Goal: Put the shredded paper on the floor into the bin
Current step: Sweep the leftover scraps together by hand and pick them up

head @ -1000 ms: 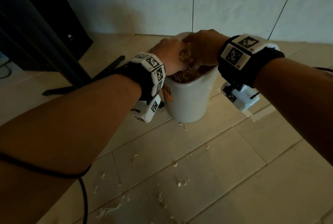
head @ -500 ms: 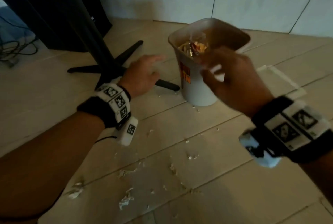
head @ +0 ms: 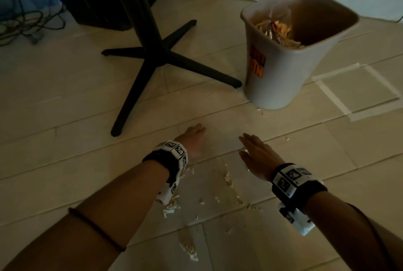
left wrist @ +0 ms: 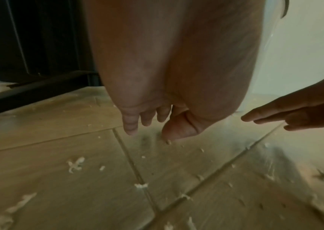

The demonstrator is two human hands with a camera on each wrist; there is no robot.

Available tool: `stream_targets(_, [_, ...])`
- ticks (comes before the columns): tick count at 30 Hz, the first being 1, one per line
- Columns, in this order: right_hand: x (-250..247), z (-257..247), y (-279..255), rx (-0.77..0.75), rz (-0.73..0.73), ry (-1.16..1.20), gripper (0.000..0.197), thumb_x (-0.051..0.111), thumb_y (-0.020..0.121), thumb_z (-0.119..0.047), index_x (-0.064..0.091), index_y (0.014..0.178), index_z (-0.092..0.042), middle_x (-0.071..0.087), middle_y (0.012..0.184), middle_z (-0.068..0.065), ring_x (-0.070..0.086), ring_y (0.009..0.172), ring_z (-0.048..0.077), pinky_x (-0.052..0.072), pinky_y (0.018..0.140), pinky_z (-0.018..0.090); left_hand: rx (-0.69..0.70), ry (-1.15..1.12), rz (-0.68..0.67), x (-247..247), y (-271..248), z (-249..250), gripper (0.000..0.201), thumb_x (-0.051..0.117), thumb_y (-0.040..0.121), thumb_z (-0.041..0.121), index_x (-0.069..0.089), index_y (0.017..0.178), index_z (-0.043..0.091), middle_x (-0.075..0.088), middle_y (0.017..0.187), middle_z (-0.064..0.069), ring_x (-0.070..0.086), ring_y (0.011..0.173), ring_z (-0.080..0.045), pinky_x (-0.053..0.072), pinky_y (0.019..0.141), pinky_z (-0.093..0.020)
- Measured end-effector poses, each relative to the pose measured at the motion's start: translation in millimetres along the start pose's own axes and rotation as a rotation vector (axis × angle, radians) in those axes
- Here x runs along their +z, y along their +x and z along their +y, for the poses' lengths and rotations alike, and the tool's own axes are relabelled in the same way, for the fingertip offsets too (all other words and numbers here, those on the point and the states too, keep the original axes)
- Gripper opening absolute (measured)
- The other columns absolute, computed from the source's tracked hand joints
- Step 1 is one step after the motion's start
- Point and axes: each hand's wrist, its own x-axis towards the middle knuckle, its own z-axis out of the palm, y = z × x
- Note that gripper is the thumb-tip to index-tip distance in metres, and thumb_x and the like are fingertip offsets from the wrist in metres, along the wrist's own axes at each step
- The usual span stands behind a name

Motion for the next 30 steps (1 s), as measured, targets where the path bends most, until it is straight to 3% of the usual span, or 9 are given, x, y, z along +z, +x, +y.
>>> stream_targets(5, [38,5,-4,-0.013,-0.079,-0.132,0.065,0.013,0.101,-0.051,-0.001,0.156,-0.019,-0.010,0.164,0.000,-0.009,0.150,0.020,-0.001,0.122,0.044,0.070,0.073,0.016,24,-13,17,0.077,0.049,0.098,0.015,-0.002,0.155,0.008,-0.015,0.163,-0.006,-0.010,0.151,-0.026,0.011,0.123,-0.042])
stream_targets(9, [72,-9,-38,-0.139,-0.081,-0.152,0.105,-0.032,0.075,-0.065,0.012,0.155,-0.012,0.003,0.163,0.007,0.006,0.151,0.028,-0.003,0.119,0.042,0.130,0.053,0.121,81,-63,32,0.070,0.042,0.100,0.022,0.002,0.156,0.010,-0.010,0.164,-0.007,-0.007,0.152,-0.024,0.005,0.124,-0.039])
stream_targets(12, [93,-19,-61,-0.218,-0.064,-0.164,0.084,-0.011,0.096,-0.048,0.047,0.141,-0.008,0.039,0.151,0.013,0.042,0.137,0.033,0.021,0.111,0.048,0.233,0.014,0.183,119,-105,44,0.062,0.032,0.100,0.030,0.013,0.156,0.012,0.002,0.164,-0.005,0.000,0.152,-0.023,0.004,0.124,-0.037])
stream_targets(15, [98,-25,-70,-0.278,-0.075,-0.035,0.076,-0.007,0.096,-0.051,0.029,0.151,-0.015,0.023,0.160,0.006,0.020,0.148,0.025,0.003,0.118,0.038,0.226,-0.075,0.264,123,-113,26,0.060,0.030,0.099,0.036,0.023,0.155,0.017,0.013,0.162,0.002,0.000,0.149,-0.014,0.005,0.123,-0.033])
stream_targets(17, [90,-22,-66,-0.226,0.000,0.004,0.067,-0.001,0.096,-0.048,0.016,0.154,-0.020,0.009,0.163,0.001,0.004,0.151,0.022,-0.005,0.119,0.034,0.111,-0.159,0.348,108,-103,3,0.062,0.027,0.096,0.042,0.027,0.153,0.016,0.018,0.162,-0.001,0.002,0.149,-0.016,0.014,0.123,-0.041])
stream_targets(21, [58,-3,-34,-0.005,0.115,-0.042,0.058,0.021,0.104,-0.041,0.007,0.155,-0.018,-0.004,0.164,0.003,-0.006,0.151,0.024,-0.002,0.120,0.044,-0.180,-0.256,0.299,61,-71,-41,0.065,0.036,0.102,0.041,0.010,0.156,0.016,-0.003,0.165,-0.002,-0.004,0.152,-0.024,0.009,0.123,-0.044])
stream_targets(24, [41,12,-14,0.122,0.079,-0.045,0.062,0.021,0.103,-0.044,0.002,0.156,-0.017,-0.010,0.164,0.004,-0.009,0.150,0.026,-0.001,0.121,0.048,-0.256,-0.260,0.223,45,-53,-43,0.070,0.036,0.102,0.041,0.000,0.156,0.014,-0.012,0.164,-0.005,-0.008,0.151,-0.025,0.005,0.123,-0.042])
stream_targets(27, [51,13,-17,0.108,0.033,-0.103,0.063,0.020,0.103,-0.043,0.001,0.156,-0.015,-0.009,0.164,0.006,-0.008,0.150,0.027,0.001,0.121,0.048,-0.158,-0.164,0.199,64,-48,-18,0.070,0.035,0.103,0.040,0.002,0.156,0.009,-0.010,0.164,-0.010,-0.008,0.151,-0.026,0.003,0.123,-0.042])
stream_targets(30, [76,-1,-40,-0.061,-0.019,-0.153,0.070,0.002,0.096,-0.049,0.009,0.155,-0.012,0.000,0.163,0.010,0.001,0.151,0.031,0.000,0.120,0.047,0.071,-0.080,0.193,99,-64,19,0.068,0.033,0.102,0.042,0.005,0.156,0.010,-0.007,0.164,-0.009,-0.006,0.152,-0.026,0.003,0.123,-0.043])
